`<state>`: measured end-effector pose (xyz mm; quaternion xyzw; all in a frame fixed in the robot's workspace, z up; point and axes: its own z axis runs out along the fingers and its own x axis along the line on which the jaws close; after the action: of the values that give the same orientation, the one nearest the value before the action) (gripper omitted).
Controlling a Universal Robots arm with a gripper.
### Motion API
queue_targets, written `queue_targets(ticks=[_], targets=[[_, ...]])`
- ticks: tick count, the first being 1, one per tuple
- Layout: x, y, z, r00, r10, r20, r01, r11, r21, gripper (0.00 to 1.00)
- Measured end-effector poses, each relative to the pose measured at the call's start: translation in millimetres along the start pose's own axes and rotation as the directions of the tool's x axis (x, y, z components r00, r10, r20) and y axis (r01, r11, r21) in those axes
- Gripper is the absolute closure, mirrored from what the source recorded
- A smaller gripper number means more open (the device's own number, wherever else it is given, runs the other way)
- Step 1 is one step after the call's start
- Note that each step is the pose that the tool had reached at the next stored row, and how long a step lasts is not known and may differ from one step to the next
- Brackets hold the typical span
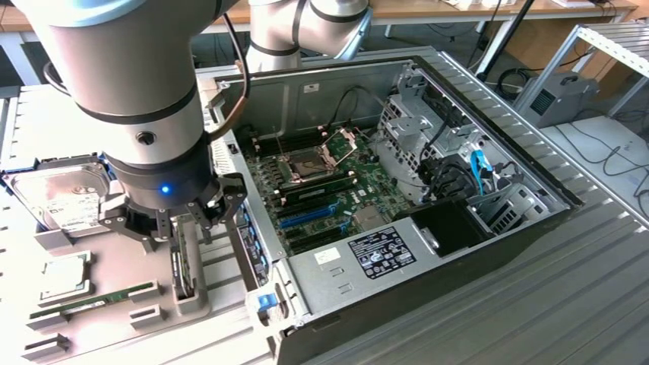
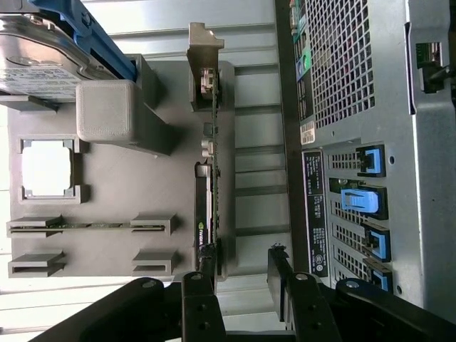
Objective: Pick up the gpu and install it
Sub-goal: 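Pick up the gpu and move the gpu toward the slot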
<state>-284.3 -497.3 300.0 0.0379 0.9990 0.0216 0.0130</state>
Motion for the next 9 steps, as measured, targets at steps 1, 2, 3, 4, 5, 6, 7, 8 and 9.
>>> queue_targets(ticks=[1, 2, 3, 4, 5, 6, 7, 8, 9], targets=[[0.0, 0.0, 0.2, 1.0, 0.0, 0.0, 0.0, 1.0, 0.0, 0.58], [0.0, 0.0, 0.5, 1.0, 0.0, 0.0, 0.0, 1.0, 0.0, 0.58], [0.0, 0.0, 0.7, 1.0, 0.0, 0.0, 0.0, 1.0, 0.0, 0.58], [0.0, 0.0, 0.9, 1.0, 0.0, 0.0, 0.0, 1.0, 0.0, 0.58], [0.0, 0.0, 1.1, 1.0, 0.0, 0.0, 0.0, 1.0, 0.0, 0.58], [0.0, -0.1, 1.3, 1.0, 0.0, 0.0, 0.0, 1.0, 0.0, 0.58], [0.0, -0.1, 1.5, 1.0, 0.0, 0.0, 0.0, 1.0, 0.0, 0.58], [0.0, -0.1, 1.7, 1.0, 0.0, 0.0, 0.0, 1.0, -0.0001, 0.58], [0.0, -0.1, 1.9, 1.0, 0.0, 0.0, 0.0, 1.0, 0.0, 0.58]])
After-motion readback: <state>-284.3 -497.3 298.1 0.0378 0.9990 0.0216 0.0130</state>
